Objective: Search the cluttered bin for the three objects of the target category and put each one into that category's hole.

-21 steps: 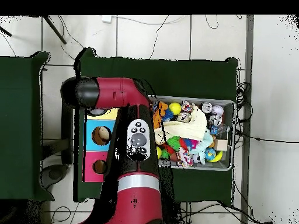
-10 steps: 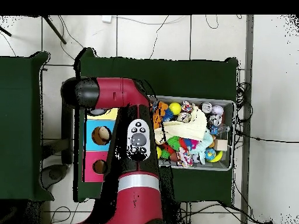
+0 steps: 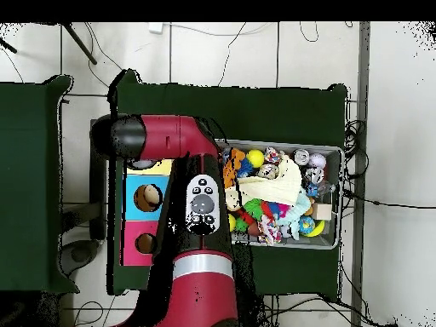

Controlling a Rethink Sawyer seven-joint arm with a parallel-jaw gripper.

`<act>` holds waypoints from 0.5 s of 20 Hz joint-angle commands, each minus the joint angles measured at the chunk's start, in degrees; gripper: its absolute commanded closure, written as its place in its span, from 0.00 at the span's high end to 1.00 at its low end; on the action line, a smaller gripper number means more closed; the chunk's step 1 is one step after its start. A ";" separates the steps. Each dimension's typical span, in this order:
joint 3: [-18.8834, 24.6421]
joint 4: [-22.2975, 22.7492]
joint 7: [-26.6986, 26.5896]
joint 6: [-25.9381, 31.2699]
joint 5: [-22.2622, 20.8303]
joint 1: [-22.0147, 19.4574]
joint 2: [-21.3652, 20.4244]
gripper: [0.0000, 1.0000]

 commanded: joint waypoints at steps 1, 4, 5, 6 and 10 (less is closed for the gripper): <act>4.82 5.39 4.98 -8.54 -0.79 -3.57 2.15 0.00; 4.88 5.79 4.88 -8.57 -0.83 -3.79 2.30 0.00; 4.83 5.86 5.05 -8.48 -0.79 -3.81 2.37 0.00; 4.89 6.03 4.78 -9.06 -1.12 -3.84 2.45 0.00; 5.02 5.91 5.09 -10.08 -1.35 -3.70 3.08 0.00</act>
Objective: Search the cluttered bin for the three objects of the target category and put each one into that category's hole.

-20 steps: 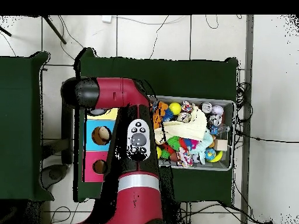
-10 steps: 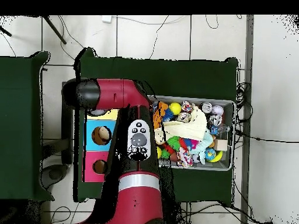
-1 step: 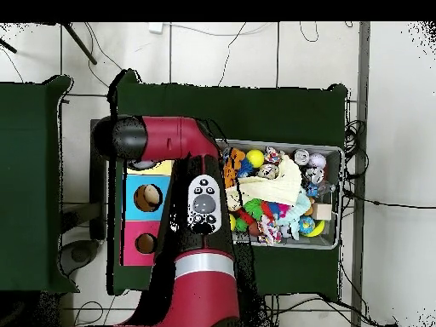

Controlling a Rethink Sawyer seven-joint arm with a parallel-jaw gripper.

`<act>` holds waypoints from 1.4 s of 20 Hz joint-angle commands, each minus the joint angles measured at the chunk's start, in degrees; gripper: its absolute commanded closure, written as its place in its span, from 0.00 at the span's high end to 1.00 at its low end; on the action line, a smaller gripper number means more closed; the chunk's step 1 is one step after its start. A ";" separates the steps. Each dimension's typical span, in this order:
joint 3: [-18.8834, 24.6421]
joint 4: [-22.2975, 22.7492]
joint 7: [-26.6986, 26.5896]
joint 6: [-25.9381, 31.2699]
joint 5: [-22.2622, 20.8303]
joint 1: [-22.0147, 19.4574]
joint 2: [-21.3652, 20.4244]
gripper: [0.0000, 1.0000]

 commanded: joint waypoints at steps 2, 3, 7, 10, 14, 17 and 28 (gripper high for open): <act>4.51 5.03 5.11 -8.90 -1.37 -3.35 3.37 0.00; 4.54 4.89 5.04 -8.90 -1.43 -3.34 3.48 0.00; 4.49 5.33 5.25 -9.43 -1.67 -3.20 4.08 0.00; 4.28 5.42 6.09 -9.90 -1.52 -3.01 4.59 0.00; 4.46 5.63 6.20 -9.94 -1.28 -3.18 5.22 0.00; 4.32 5.11 5.95 -9.17 -1.36 -3.21 5.85 0.00; 2.98 3.90 7.00 -7.48 -1.40 -2.18 6.90 0.00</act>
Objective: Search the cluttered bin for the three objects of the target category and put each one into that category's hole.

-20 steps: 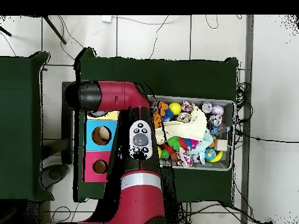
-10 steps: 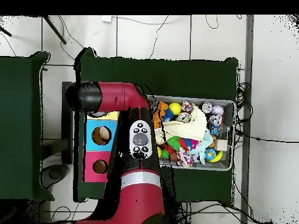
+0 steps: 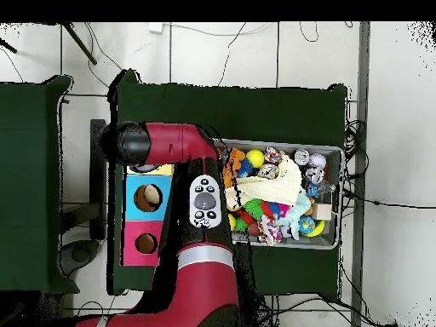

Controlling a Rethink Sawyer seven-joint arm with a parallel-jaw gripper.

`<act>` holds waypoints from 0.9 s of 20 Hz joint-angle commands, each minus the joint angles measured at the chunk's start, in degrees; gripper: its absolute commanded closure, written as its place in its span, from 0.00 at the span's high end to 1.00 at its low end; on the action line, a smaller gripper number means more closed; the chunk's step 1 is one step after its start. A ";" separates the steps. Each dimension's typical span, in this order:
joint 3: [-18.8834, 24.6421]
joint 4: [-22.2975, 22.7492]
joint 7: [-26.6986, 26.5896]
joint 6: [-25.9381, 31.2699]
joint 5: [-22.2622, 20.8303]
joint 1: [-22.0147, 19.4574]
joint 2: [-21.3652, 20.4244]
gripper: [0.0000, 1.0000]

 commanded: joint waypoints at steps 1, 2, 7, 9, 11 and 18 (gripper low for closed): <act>2.30 2.86 7.02 -3.05 -1.36 -1.87 4.66 0.00; 2.24 2.85 6.98 -2.94 -1.37 -1.86 4.65 0.00; 2.33 2.83 6.77 -2.75 -1.30 -1.88 4.71 0.00; 2.24 2.97 6.86 -2.58 -1.27 -1.79 4.63 0.00; 2.28 3.07 6.68 -2.41 -1.31 -1.76 4.49 0.00; 0.82 2.27 7.63 -2.01 -1.92 -0.88 4.43 0.00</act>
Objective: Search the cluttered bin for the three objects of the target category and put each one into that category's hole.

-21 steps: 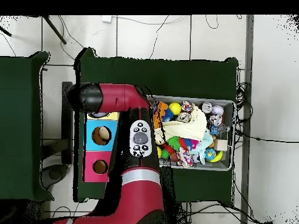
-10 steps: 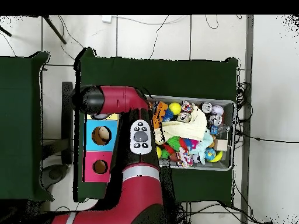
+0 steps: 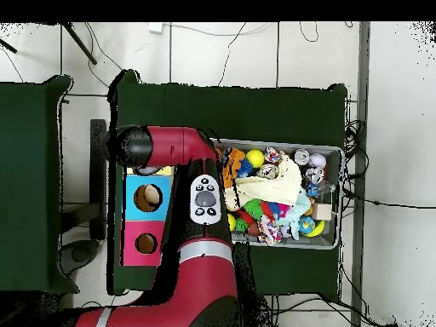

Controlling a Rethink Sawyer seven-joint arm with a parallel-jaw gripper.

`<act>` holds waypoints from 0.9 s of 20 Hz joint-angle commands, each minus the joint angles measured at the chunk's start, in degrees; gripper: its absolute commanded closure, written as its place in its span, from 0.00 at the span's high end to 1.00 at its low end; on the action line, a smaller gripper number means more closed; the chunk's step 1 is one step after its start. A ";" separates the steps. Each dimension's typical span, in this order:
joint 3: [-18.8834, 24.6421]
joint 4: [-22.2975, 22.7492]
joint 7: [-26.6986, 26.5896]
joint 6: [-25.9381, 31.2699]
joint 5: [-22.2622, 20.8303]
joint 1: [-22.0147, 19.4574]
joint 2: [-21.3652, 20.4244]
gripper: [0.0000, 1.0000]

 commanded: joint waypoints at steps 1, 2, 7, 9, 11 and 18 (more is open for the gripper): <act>0.18 1.85 7.83 -1.46 -2.30 -0.39 2.55 0.00; -0.77 1.65 8.63 -0.80 -2.54 0.28 2.17 0.00; -1.46 1.79 8.97 -0.10 -2.00 0.78 1.77 0.00; -1.35 2.04 8.73 -0.45 -1.78 0.62 1.82 0.00; -1.44 1.55 8.68 -0.37 -1.73 0.69 2.00 0.00; -1.09 2.55 8.69 -0.56 -1.42 0.45 1.45 0.00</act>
